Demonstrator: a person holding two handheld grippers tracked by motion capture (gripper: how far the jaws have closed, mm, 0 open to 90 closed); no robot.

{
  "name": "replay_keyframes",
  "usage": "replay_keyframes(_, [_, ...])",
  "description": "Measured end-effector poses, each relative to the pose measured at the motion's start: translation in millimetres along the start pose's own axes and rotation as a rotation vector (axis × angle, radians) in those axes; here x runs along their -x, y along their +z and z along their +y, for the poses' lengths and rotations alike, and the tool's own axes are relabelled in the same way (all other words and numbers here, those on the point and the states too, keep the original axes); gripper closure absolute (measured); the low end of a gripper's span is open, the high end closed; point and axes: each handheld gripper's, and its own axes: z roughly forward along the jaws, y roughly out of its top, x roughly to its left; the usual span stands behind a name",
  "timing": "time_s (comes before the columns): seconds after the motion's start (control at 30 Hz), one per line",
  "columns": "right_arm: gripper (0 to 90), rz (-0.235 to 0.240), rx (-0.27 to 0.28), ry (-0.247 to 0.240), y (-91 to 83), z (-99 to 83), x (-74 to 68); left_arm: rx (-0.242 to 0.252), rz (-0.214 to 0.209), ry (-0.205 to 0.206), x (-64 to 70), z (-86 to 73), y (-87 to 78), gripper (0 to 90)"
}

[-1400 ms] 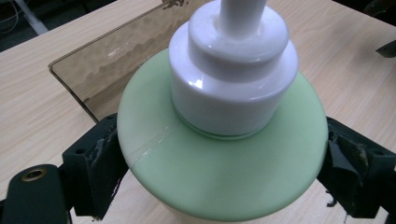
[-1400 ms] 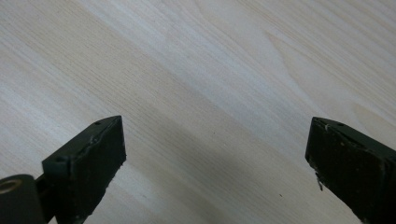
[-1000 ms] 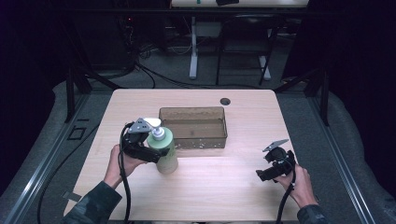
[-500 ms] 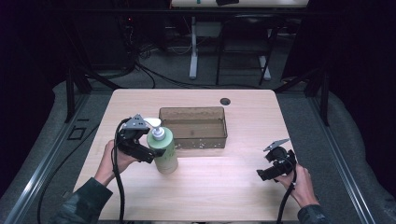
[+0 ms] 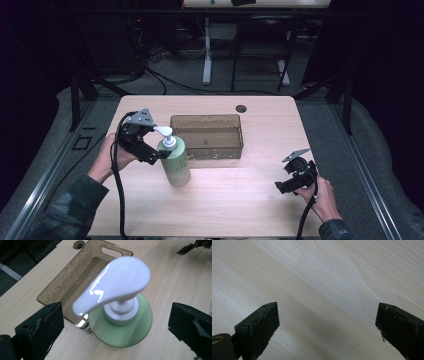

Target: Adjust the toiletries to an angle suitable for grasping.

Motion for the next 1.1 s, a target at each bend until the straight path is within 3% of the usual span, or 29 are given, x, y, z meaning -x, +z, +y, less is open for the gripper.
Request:
replay_keyframes(0.2, [4.5,0.003,0.000,0.000,0.0,-0.1,-0.1,-0.025,-0.010,0.045,-2.2,16.0,-4.4,0.3])
replay_keyframes(0.43, [4.5,0.006,0.001,-0.003,-0.5,-0.4,0.6,-0.058,-0.017,0.096,-0.4,29.6,-3.7,7.4])
replay_keyframes(0.57, [4.5,0.007,0.000,-0.004,-0.5,-0.4,0.5,-0.086,-0.014,0.125,0.9,36.7,-4.2,15.0])
replay_keyframes(0.63, [4.6,0.007,0.001,-0.004,-0.5,-0.5,0.6,-0.101,-0.027,0.140,-0.4,40.9,-5.9,25.0])
replay_keyframes(0.87, [4.7,0.009,-0.001,-0.004,-0.9,-0.4,0.6,-0.162,-0.082,0.166,-8.5,46.7,-8.4,35.9])
replay_keyframes(1.1, [4.9,0.010,-0.004,-0.006,-0.6,-0.2,0.6,-0.223,-0.109,0.203,-9.5,53.9,-7.3,47.0])
